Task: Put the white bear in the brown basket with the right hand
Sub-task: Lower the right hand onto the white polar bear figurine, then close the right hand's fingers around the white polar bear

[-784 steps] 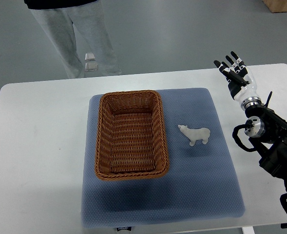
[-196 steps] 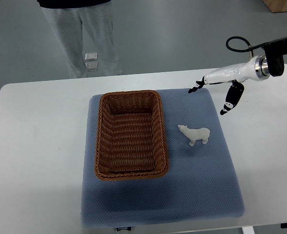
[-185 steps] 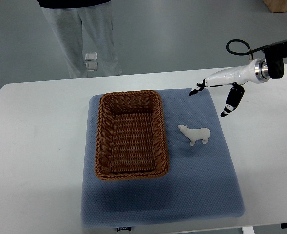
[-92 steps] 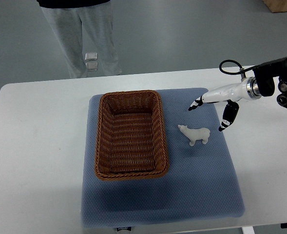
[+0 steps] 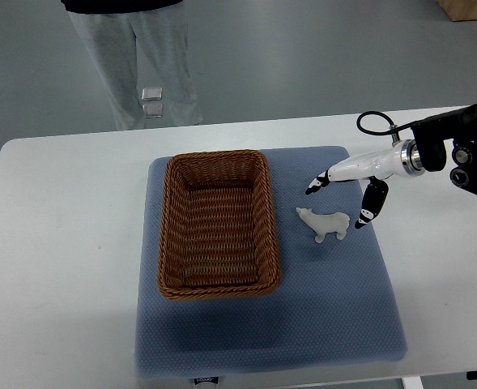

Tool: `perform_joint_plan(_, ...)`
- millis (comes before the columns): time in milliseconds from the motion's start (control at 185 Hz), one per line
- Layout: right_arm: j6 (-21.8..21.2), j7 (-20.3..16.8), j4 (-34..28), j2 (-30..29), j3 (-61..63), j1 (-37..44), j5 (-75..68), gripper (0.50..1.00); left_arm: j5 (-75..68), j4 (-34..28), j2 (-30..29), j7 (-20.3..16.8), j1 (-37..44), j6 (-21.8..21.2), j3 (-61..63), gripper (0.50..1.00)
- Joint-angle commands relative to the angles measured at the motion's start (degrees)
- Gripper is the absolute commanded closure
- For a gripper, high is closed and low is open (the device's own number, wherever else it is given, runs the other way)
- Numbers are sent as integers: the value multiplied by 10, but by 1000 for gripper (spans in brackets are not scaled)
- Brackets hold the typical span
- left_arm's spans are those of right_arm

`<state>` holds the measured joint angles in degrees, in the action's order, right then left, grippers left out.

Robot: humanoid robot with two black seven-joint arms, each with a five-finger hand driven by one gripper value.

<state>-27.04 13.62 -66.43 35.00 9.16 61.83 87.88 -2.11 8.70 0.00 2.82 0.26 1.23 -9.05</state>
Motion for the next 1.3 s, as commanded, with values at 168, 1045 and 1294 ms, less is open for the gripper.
perform_joint_plan(168,-1,0,-2,-12,2,-9,-5,587,0,0,0,0,0,0,0,500)
perform_joint_plan(1045,27,-36,11,-14,2,-34,-79,681,0,0,0,0,0,0,0,500)
perform_joint_plan(1294,27,-34,8,-15,2,-38,-81,697,0,0,0,0,0,0,0,500)
